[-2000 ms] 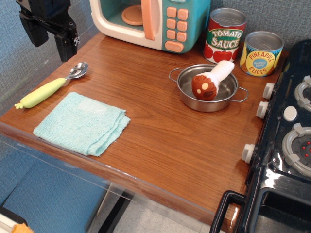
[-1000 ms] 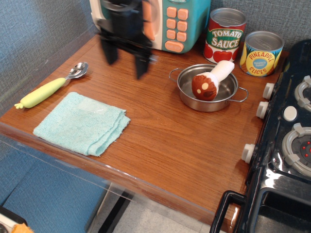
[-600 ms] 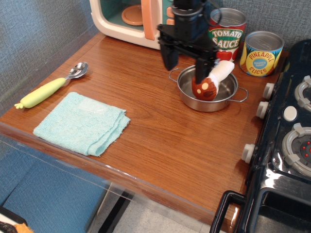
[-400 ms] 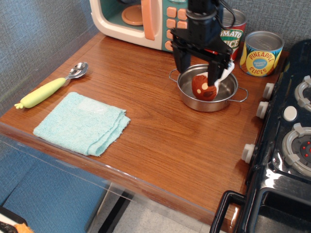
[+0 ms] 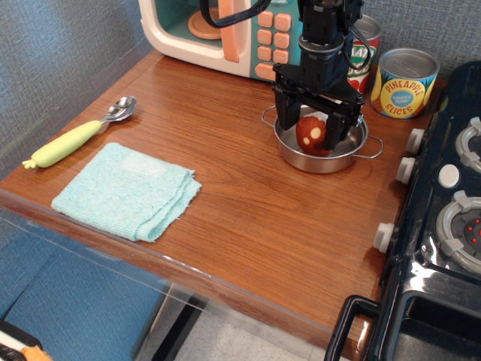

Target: Put the mushroom to the left of the pot.

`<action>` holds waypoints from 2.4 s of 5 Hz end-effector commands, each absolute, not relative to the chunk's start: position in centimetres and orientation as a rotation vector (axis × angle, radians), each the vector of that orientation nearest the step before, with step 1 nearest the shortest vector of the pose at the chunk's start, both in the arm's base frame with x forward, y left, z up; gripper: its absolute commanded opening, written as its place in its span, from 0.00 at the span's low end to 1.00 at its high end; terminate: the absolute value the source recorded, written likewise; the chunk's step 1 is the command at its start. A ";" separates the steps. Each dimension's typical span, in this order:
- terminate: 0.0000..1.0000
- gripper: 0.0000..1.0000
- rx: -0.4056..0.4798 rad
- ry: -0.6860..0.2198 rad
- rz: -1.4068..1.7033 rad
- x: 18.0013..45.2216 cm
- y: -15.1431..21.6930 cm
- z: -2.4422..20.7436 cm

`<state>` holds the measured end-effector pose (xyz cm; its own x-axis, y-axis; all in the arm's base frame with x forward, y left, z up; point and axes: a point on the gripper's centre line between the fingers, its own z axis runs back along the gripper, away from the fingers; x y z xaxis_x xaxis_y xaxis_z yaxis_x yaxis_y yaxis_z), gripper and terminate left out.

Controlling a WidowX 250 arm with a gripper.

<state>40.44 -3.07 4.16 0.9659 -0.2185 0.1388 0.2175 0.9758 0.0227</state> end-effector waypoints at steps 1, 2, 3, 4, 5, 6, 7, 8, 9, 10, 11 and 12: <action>0.00 0.00 -0.010 -0.224 -0.246 40.5 -3.1 8.2; 0.00 0.00 -0.047 -0.315 -0.239 41.0 -1.8 12.1; 0.00 0.00 -0.027 -0.363 -0.185 40.3 2.4 14.6; 0.00 0.00 0.065 -0.302 -0.118 38.1 6.9 14.3; 0.00 0.00 0.109 -0.238 -0.042 36.8 11.6 12.9; 0.00 0.00 0.114 -0.193 -0.050 36.8 13.4 11.5; 0.00 0.00 0.151 -0.137 -0.067 36.5 13.5 10.4; 0.00 1.00 0.133 -0.111 -0.043 36.2 14.0 9.6; 0.00 1.00 0.133 -0.126 -0.058 36.2 13.7 10.3; 0.00 1.00 0.118 -0.180 -0.077 35.9 13.3 12.6; 0.00 1.00 0.092 -0.213 -0.097 35.4 13.0 14.1; 0.00 1.00 0.099 -0.218 -0.100 35.2 13.0 14.4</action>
